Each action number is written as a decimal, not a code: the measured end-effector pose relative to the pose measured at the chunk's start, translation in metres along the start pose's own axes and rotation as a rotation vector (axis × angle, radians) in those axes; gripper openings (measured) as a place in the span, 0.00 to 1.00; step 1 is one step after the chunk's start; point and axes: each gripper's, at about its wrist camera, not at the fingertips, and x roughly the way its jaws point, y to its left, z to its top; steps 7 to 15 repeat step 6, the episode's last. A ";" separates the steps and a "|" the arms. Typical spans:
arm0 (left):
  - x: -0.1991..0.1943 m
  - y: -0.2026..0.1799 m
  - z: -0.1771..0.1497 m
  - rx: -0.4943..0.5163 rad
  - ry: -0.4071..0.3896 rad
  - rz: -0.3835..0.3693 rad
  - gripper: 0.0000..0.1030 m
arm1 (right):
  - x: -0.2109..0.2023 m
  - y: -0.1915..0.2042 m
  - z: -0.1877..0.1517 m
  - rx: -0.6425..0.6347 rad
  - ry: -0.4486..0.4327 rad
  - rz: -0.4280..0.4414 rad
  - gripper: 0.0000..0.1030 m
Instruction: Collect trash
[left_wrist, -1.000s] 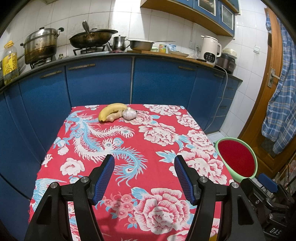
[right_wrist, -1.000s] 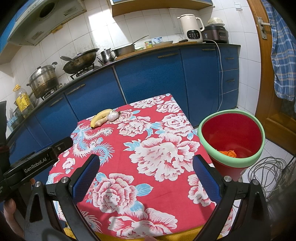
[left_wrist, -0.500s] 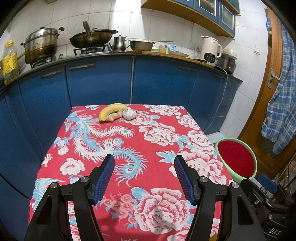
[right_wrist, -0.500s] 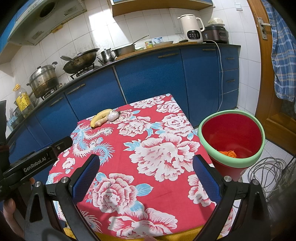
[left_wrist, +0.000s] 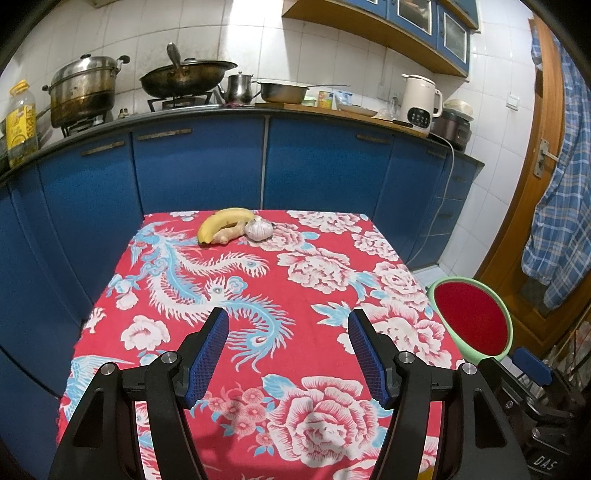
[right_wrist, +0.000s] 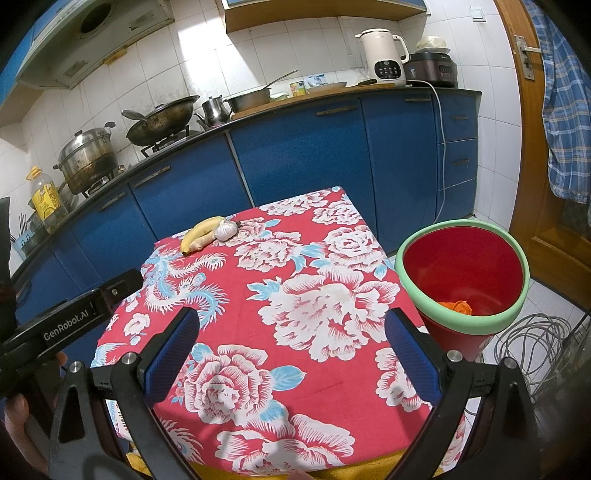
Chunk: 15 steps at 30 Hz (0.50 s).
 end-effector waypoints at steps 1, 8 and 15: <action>0.001 0.000 0.001 0.000 0.001 0.001 0.66 | 0.000 0.000 0.000 0.001 0.001 -0.001 0.96; 0.000 -0.001 0.001 0.001 0.001 0.003 0.66 | 0.001 0.005 -0.001 -0.005 0.007 -0.002 0.96; 0.000 -0.001 0.001 0.001 0.001 0.003 0.66 | 0.001 0.005 -0.001 -0.005 0.007 -0.002 0.96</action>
